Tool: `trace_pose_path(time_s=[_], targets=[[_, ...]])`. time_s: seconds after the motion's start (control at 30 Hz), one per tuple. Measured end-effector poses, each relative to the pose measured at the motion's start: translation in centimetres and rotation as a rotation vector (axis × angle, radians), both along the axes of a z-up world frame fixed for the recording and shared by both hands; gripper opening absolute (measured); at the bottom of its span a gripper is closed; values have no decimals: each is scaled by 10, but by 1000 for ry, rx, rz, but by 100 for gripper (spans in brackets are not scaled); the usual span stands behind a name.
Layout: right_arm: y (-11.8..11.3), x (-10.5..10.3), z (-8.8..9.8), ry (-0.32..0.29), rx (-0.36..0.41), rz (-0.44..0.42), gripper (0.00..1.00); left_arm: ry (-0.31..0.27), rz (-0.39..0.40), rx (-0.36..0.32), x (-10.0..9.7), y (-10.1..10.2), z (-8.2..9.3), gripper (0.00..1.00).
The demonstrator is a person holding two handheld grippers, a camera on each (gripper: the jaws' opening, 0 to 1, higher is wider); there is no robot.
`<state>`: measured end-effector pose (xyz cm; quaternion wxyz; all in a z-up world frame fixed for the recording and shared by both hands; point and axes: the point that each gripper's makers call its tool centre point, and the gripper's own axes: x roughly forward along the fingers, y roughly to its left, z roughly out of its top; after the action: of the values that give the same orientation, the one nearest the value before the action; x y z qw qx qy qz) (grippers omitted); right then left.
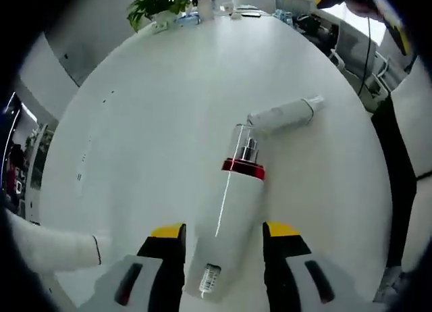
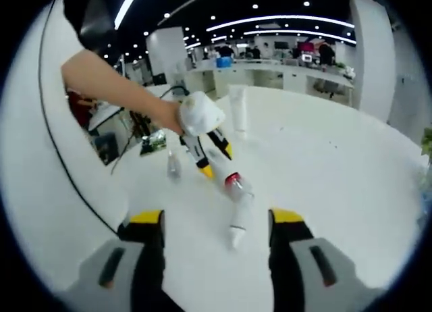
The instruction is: Arrange the skincare products in the storage area until every visible bottle or jar stands upright without overlapping.
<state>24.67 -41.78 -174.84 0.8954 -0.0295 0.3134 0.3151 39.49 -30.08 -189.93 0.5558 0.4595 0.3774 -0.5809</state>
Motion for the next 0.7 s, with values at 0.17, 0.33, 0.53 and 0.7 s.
trace_pose_path(time_s=[0.17, 0.33, 0.53, 0.7], targets=[[-17, -1, -17, 72, -61, -40, 60, 3, -107, 77, -6, -2, -8, 38], [-28, -1, -26, 102, -80, -60, 60, 12, -131, 101, -9, -8, -7, 34], [-31, -4, -30, 110, -94, -52, 60, 27, -122, 131, -11, -4, -7, 30], [-31, -5, -30, 107, -91, -55, 59, 37, -67, 88, -9, -3, -6, 27]])
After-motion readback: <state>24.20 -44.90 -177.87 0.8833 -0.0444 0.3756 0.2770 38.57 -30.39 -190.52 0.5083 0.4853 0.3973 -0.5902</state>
